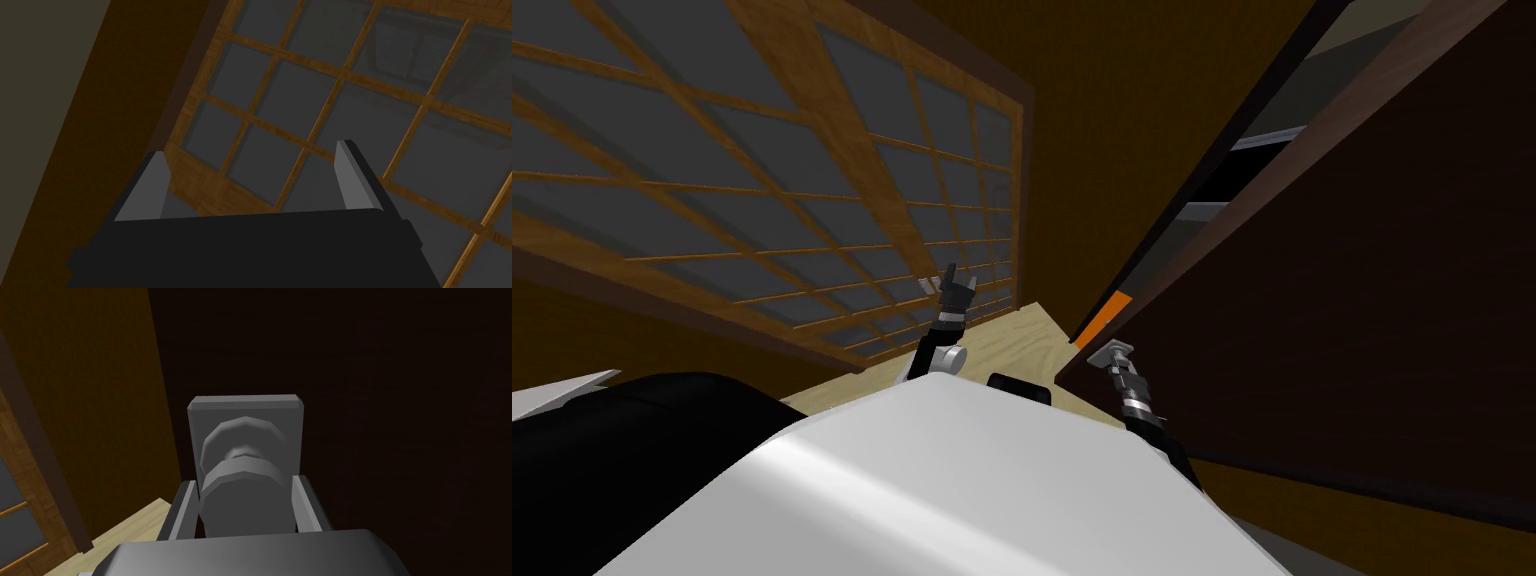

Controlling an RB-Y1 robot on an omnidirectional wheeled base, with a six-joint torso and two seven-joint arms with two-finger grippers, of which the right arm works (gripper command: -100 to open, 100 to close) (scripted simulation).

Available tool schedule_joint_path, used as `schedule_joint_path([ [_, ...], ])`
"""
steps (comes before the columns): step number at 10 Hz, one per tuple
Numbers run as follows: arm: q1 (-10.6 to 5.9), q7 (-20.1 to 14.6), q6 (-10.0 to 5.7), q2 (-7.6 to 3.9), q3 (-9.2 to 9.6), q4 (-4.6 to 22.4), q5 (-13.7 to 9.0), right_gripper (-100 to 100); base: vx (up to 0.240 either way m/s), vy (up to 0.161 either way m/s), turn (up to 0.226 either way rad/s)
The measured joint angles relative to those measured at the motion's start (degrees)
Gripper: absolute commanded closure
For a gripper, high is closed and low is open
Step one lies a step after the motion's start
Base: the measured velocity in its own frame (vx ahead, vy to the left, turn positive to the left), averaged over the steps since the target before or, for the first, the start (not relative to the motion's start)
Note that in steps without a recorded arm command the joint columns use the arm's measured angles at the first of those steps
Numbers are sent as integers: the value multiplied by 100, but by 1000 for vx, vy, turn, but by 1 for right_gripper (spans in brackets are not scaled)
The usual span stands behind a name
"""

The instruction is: Pull the door open

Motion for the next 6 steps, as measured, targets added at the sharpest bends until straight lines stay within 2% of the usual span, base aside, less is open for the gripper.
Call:
schedule_joint_path([
  [5,9,-252,-145,-227,167,41,98,100,-228,-38,133],
  [6,11,-296,-171,-272,195,45,117,100,-100,-2,27],
])
